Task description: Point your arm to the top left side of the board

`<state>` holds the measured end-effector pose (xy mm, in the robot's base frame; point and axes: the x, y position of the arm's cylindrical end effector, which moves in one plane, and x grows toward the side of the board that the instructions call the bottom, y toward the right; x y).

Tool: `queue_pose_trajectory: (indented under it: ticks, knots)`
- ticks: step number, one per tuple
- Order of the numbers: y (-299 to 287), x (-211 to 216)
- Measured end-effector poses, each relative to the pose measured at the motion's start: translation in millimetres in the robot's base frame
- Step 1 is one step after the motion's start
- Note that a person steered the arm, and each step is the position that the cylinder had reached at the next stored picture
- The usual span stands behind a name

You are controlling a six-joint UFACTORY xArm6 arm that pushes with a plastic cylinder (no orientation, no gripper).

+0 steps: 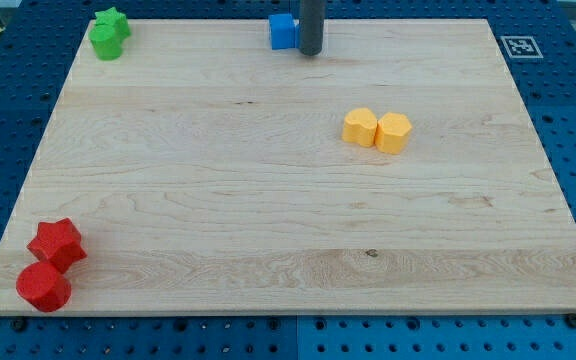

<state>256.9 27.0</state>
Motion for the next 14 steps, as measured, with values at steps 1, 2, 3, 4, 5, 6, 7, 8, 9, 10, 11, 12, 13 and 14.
queue_pose_trajectory:
  ticks: [1,2,3,4,5,6,7,8,9,10,11,12,13,14]
  knots:
    - [0.0,10.0]
    - [0.0,47.6]
    - [-0.5,59.6]
    - [-0.5,59.8]
    - [-5.1,59.8]
    - [-5.8,59.8]
    - [-23.9,59.8]
    - [-41.0,59.8]
    - [-41.1,59.8]
    - [-42.0,59.8]
    - [-48.5,59.8]
    - [-67.1,60.1]
    - [-91.5,65.4]
    - [-114.6,69.4]
